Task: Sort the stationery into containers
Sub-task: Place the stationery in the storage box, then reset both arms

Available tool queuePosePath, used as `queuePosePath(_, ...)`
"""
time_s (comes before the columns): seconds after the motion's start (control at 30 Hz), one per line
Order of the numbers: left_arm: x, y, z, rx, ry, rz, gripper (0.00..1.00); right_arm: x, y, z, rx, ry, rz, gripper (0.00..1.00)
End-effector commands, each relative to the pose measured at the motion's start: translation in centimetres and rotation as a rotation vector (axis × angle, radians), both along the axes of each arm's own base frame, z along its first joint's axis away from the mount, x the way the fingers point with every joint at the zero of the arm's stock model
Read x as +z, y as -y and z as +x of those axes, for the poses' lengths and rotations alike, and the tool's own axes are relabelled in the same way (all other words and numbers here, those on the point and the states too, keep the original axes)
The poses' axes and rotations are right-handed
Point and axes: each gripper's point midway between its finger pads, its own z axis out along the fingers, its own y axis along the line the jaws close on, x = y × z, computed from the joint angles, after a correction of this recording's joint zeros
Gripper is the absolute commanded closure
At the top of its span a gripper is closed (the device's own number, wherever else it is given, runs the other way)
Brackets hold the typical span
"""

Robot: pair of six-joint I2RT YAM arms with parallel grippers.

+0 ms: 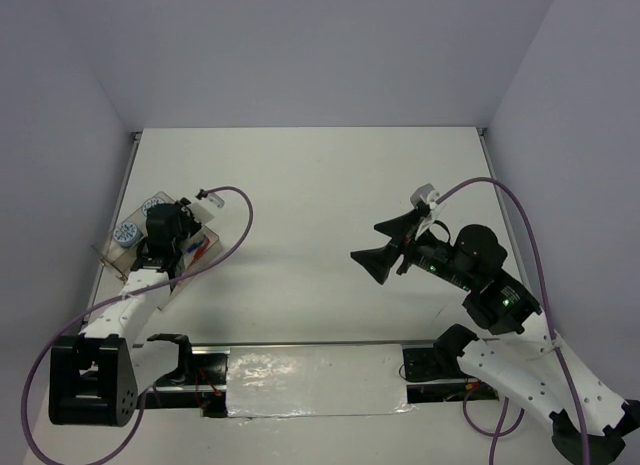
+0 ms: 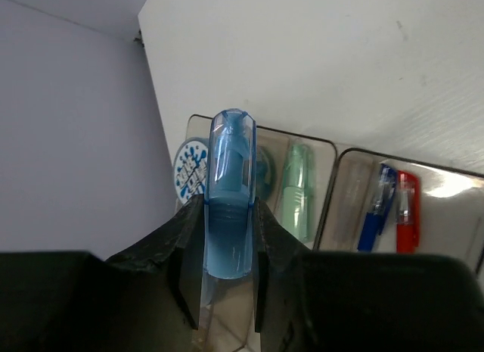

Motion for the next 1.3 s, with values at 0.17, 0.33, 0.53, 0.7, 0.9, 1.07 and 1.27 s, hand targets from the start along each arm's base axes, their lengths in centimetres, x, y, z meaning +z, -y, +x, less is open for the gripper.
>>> queuePosePath(0.17,1.2,0.0,1.8,-0.093,0.008,0.033,1.0,1.2,0.0,-0.4,0.021,0.059,0.038,0.0)
queuePosePath(0.33,-1.4,-0.5,0.5,-0.058,-0.036,-0.004,0.96,1.1,-0.1,-0.2,0.014,0.057,0.035,0.0)
queuePosePath(0.53,-2.5,-1.3,-0.9,-0.01,-0.056,0.011,0.79,1.0,-0.2,-0.1,0.014,0.049,0.031,0.0)
queuePosePath(0.7,-2.5,-2.0,-1.1,0.034,-0.042,0.01,0.66,1.2,0.0,-0.3,0.013,0.059,0.038,0.0)
queuePosePath(0.9,-2.1,-2.4,-1.0,0.055,-0.025,0.017,0.01,1.0,-0.1,-0.2,0.014,0.054,0.033,0.0)
queuePosePath(1.07,-0.7,-2.6,-0.5,0.067,0.02,0.026,0.01,1.1,0.0,-0.2,0.011,0.057,0.034,0.0)
queuePosePath(1.27,5.3,-1.2,1.6,0.026,0.174,0.01,0.01,0.7,-0.1,0.2,0.002,0.048,0.026,0.0)
